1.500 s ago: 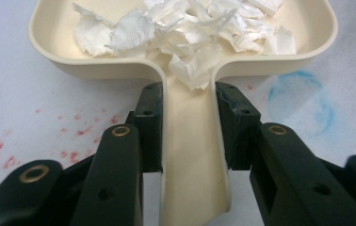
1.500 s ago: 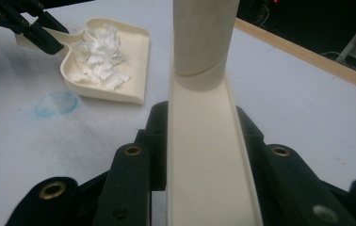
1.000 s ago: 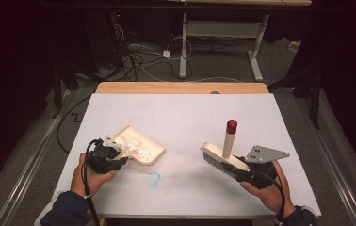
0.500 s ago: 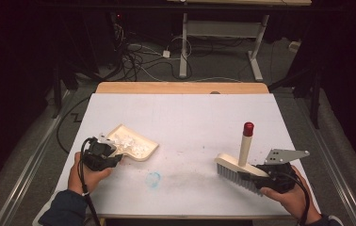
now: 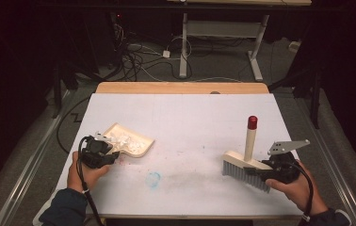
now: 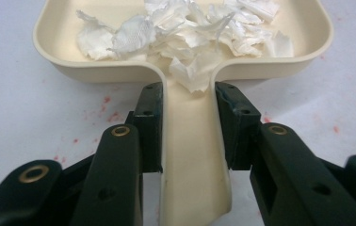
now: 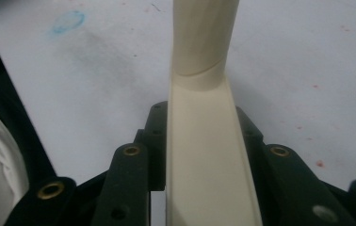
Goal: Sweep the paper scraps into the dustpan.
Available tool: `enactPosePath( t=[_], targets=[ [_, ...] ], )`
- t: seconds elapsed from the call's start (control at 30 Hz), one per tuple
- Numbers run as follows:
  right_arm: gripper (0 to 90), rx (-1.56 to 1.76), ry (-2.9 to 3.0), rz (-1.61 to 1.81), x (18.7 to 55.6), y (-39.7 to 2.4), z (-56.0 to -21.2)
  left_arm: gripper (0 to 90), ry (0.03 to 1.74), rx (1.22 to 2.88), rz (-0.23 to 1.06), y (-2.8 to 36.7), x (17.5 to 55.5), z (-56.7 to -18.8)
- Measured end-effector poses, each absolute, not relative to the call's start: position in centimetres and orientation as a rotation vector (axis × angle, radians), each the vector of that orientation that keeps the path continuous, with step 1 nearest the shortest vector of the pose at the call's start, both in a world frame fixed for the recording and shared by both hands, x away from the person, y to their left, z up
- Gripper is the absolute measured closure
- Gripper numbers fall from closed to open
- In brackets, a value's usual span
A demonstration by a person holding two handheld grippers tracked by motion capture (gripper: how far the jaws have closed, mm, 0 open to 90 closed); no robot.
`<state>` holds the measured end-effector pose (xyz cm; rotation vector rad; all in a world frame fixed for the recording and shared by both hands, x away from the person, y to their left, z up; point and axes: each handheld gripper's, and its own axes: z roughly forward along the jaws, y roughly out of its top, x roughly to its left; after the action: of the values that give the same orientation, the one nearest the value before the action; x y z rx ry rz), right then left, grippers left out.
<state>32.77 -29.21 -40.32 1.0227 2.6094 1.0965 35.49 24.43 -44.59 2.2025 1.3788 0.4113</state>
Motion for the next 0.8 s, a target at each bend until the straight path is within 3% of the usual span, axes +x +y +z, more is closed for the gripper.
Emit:
enactPosePath(
  t=[0.5, 0.67, 0.8],
  targets=[
    [61.2, 1.069, 2.662, 1.029, 38.5, -29.9, -40.8, 62.8, 1.415, 2.157, 0.373, 22.8, 34.8, -45.4],
    [60.5, 1.070, 2.683, 1.005, 39.6, -29.5, -41.0, 55.5, 1.408, 2.148, 0.357, 21.9, 34.2, -45.4],
    [60.0, 1.070, 2.670, 0.994, 40.2, -29.2, -40.8, 54.9, 1.397, 2.147, 0.303, 21.6, 33.6, -45.6]
  ],
)
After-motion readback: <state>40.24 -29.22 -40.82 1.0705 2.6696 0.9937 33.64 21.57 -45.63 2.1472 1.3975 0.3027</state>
